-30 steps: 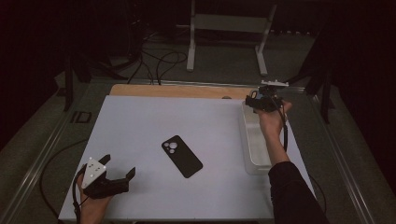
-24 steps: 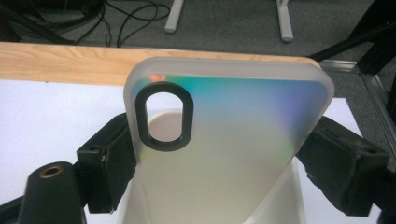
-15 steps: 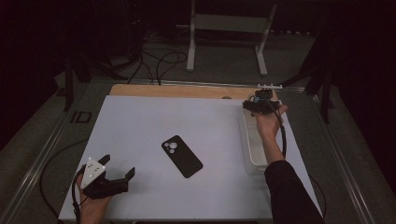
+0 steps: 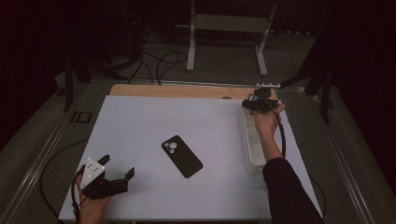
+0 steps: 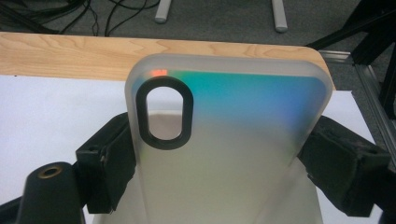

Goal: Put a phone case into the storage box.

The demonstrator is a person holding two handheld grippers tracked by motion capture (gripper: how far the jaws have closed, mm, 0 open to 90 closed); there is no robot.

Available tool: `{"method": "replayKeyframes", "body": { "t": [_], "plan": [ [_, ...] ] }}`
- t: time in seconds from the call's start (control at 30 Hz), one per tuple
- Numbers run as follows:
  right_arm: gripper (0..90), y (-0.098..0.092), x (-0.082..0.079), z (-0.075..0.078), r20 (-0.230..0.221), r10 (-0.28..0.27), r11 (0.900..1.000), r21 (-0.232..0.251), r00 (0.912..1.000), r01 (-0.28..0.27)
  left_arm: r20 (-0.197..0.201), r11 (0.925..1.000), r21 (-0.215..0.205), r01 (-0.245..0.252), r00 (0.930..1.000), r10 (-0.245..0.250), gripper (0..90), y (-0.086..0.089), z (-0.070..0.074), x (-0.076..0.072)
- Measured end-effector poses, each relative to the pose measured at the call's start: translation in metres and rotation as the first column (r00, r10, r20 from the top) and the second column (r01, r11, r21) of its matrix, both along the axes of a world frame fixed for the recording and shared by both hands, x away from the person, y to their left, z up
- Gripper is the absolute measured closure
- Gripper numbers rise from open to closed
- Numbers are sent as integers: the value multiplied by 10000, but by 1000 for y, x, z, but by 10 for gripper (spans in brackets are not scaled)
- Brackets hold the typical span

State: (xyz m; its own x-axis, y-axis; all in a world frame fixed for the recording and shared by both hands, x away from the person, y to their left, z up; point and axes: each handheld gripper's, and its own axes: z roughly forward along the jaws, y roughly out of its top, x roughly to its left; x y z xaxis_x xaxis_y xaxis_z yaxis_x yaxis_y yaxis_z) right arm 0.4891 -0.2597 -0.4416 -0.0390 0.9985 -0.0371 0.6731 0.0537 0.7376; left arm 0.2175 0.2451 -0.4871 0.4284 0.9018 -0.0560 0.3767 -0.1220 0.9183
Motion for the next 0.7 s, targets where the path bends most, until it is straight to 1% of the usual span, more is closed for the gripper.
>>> {"method": "replayKeyframes", "body": {
  "t": [0.13,0.2,0.27,0.3,0.37,0.47,0.57,0.6,0.7],
  "plan": [
    [148,-1,1,0,-4,-24,9999,165,10000,24,15,10000,1,-17,10000,17,0,0,0,0],
    [104,-2,2,0,0,108,9997,241,9999,-108,9,10000,1,-29,10000,29,0,0,0,-1],
    [94,-1,1,0,23,220,9995,214,9998,-221,7,10000,-1,-30,10000,30,0,0,0,-1],
    [93,0,1,1,101,199,9997,155,9998,-200,20,10000,2,-28,10000,28,0,0,0,-1],
    [93,-1,-1,3,233,182,9994,278,9996,-188,15,10000,8,-28,10000,28,0,0,0,-1],
    [93,-2,-2,5,340,145,9995,259,9993,-154,16,10000,28,-24,10000,24,0,0,0,-1],
    [93,-4,-7,11,545,319,9990,296,9980,-335,25,10000,63,-20,10000,20,0,-1,1,-1],
    [93,-4,-7,11,545,319,9990,296,9980,-335,25,10000,63,-20,10000,20,0,-1,1,-1],
    [94,-5,-13,17,718,609,9977,257,9956,-629,27,10000,63,-25,10000,24,0,-1,1,-1]
  ]
}}
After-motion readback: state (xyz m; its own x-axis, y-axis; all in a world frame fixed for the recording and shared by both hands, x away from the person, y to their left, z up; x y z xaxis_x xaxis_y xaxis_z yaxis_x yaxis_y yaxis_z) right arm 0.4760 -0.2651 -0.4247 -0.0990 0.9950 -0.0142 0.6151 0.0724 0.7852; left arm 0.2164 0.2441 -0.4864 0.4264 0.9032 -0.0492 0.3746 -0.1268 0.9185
